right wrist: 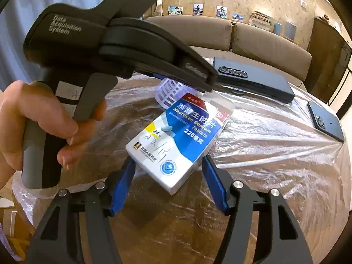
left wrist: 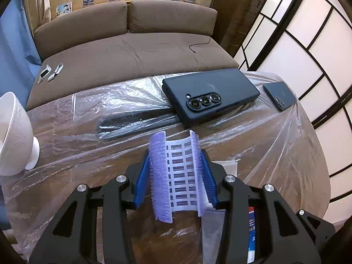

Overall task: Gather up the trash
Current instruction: 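Carry the purple roller and white Naproxen box over the white bin with both tools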

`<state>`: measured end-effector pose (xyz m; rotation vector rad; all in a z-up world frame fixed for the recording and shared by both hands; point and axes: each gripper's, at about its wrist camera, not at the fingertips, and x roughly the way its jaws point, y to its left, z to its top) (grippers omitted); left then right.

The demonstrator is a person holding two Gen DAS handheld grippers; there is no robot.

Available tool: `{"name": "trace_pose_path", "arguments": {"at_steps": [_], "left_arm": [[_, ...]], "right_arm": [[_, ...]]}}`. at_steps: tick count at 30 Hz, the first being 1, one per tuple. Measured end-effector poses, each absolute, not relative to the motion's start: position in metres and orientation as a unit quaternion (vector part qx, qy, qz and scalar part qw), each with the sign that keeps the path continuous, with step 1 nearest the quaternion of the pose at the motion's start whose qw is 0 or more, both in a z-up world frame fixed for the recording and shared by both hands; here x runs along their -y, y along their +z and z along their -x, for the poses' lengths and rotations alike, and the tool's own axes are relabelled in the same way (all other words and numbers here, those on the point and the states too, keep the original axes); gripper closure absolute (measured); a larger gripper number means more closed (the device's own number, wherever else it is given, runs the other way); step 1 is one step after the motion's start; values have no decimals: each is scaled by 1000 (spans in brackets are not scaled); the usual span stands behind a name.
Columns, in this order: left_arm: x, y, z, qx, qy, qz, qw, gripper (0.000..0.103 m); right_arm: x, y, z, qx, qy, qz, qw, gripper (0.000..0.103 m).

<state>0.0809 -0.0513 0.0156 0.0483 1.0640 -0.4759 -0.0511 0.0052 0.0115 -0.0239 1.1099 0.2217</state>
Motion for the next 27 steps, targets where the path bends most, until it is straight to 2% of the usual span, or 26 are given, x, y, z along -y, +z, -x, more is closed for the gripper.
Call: {"name": "trace_pose_path", "arguments": {"at_steps": [4, 6, 8, 16, 18, 20, 21, 23, 27], "left_arm": [[44, 16, -78, -499, -214, -16, 840, 58], [40, 17, -77, -495, -205, -16, 844, 58], [36, 18, -76, -492, -196, -17, 848, 58], [19, 15, -75, -491, -169, -21, 854, 58], [14, 14, -75, -491, -164, -19, 855, 58], [11, 14, -74, -491, -160, -19, 856, 58], [10, 14, -73, -491, -160, -19, 856, 58], [6, 14, -71, -490, -156, -21, 857, 58], [4, 14, -65, -486, -154, -26, 860, 58]], "right_arm": [[-6, 11, 55, -529, 95, 8, 844, 43], [-5, 11, 56, -529, 84, 4, 844, 35], [-3, 13, 57, -524, 80, -11, 848, 17], [-20, 10, 39, -526, 75, 0, 847, 16], [-23, 8, 35, -528, 72, 7, 846, 22], [-25, 7, 31, -530, 68, 14, 845, 39], [-24, 6, 30, -533, 67, 14, 843, 43], [-21, 5, 30, -535, 64, 9, 842, 48], [-10, 5, 27, -533, 62, -4, 844, 53]]}}
